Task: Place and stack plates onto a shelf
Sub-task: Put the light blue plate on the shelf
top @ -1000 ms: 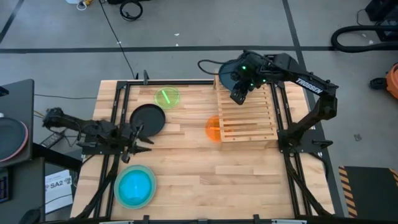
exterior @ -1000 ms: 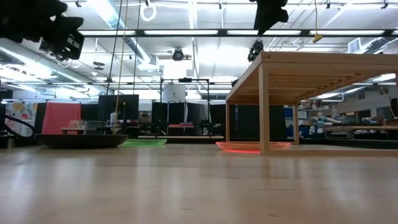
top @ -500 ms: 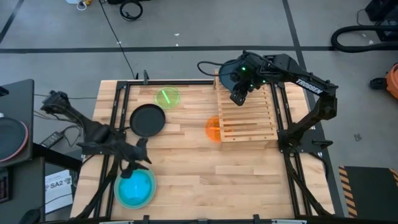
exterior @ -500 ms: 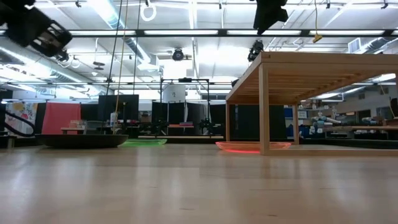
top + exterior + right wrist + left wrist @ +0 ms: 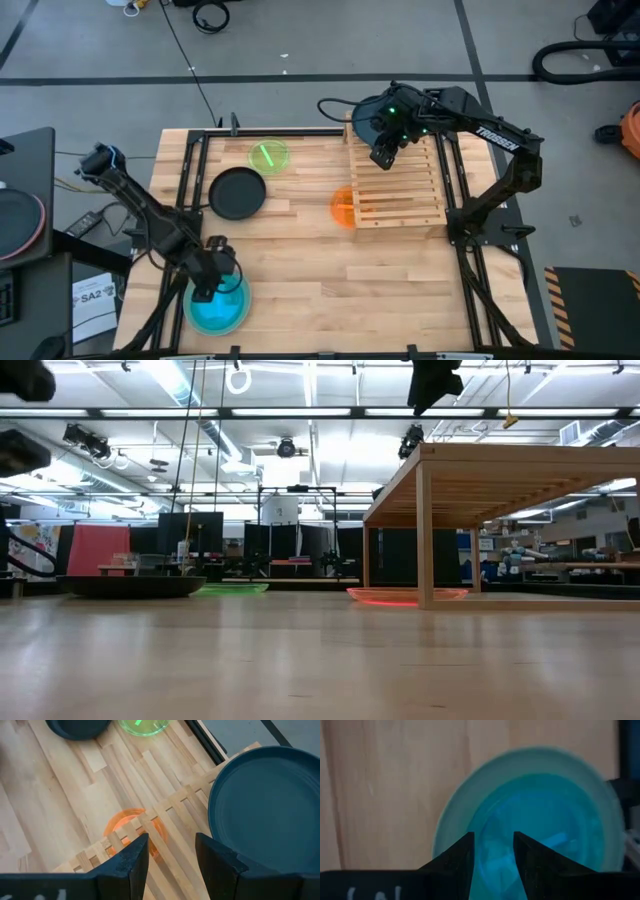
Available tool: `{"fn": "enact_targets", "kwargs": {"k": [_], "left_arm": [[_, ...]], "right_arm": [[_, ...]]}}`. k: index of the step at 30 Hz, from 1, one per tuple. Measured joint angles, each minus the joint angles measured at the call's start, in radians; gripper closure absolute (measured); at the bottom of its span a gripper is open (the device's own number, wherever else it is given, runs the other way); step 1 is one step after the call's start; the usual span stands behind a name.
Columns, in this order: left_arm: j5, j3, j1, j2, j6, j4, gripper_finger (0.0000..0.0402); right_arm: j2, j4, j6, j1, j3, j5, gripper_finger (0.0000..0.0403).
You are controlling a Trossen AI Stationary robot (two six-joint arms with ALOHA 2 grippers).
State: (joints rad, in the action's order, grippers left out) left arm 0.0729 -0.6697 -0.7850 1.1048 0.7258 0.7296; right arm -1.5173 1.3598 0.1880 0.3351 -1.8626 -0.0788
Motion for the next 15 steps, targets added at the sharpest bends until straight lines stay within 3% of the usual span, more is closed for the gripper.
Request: {"fn": "enact_targets", "kwargs": {"k": [15], "left_arm": [[0.001,0.000,-0.040,0.149,0.130,0.069,0.0260]], "right_arm": [[0.000,0.000,0.000,0.000,0.000,0.000,0.0236]]}}
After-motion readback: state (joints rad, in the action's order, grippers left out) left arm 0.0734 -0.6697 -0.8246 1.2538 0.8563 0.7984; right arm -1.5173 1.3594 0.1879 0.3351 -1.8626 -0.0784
